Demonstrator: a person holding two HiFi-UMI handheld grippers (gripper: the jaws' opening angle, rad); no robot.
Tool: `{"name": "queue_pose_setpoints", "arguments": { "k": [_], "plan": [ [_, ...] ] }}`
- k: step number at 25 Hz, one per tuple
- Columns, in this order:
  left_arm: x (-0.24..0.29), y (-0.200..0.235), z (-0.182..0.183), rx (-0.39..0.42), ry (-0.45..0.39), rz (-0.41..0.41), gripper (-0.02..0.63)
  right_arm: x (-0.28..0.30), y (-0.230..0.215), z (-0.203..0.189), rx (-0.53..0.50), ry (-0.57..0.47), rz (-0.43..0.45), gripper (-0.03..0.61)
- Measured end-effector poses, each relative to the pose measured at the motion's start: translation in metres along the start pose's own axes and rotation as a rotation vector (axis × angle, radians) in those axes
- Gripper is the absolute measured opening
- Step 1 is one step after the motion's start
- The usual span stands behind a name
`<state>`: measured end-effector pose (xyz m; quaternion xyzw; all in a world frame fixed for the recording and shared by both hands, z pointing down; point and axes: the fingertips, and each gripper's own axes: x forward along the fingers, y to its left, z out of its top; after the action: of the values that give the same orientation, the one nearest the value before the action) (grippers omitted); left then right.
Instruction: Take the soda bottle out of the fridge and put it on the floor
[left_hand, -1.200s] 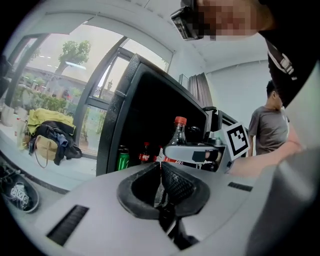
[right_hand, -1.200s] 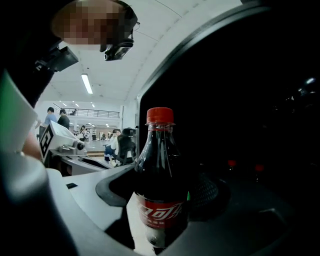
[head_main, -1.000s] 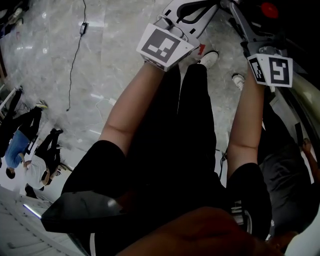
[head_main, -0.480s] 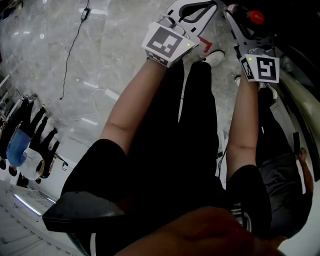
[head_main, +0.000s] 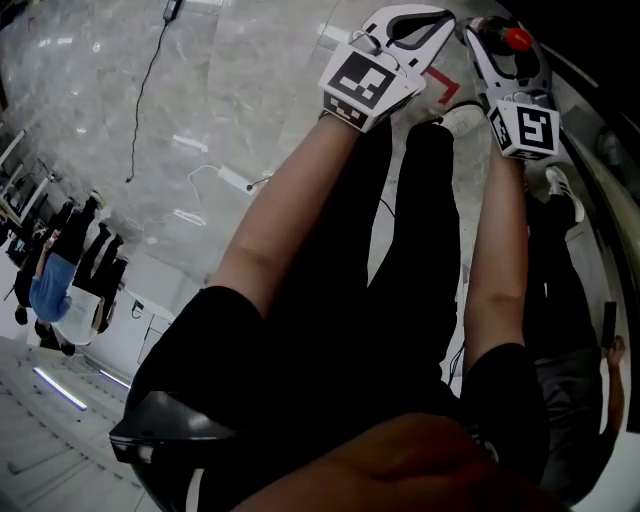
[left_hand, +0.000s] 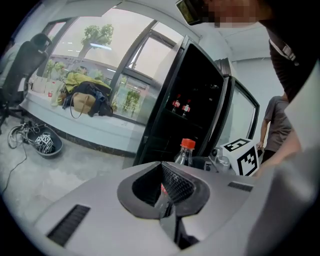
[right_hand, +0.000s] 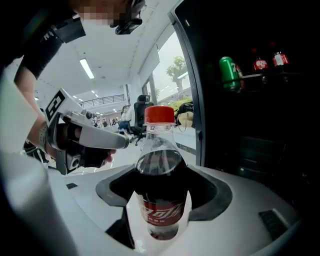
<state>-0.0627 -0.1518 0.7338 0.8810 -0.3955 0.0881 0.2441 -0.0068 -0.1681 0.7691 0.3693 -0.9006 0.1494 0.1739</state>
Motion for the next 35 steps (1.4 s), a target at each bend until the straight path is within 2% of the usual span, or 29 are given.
{"name": "queue_pose_setpoints", "arguments": {
  "k": [10,15,20,28,33,35],
  "plan": [
    [0.032,0.039,-0.132,-0.054,0.131,0.014,0.006,0.050,0.000,-0.177,0.026,0.202,0.003,0.318],
    [0.051,0.056,-0.179,-0.064,0.189,0.003,0.006,0.077,-0.006,-0.249,0.038,0.291,0.010,0.318],
    [0.066,0.067,-0.212,-0.053,0.218,-0.015,0.006,0.101,-0.016,-0.307,0.019,0.360,0.012,0.318],
    [0.066,0.086,-0.241,-0.072,0.233,-0.010,0.005,0.132,-0.018,-0.360,-0.041,0.435,0.010,0.318],
    [0.062,0.089,-0.240,-0.075,0.239,-0.004,0.006,0.138,-0.008,-0.363,-0.116,0.455,0.035,0.318],
    [0.061,0.089,-0.236,-0.077,0.236,0.002,0.006,0.137,-0.007,-0.363,-0.105,0.468,0.042,0.318]
  ]
}}
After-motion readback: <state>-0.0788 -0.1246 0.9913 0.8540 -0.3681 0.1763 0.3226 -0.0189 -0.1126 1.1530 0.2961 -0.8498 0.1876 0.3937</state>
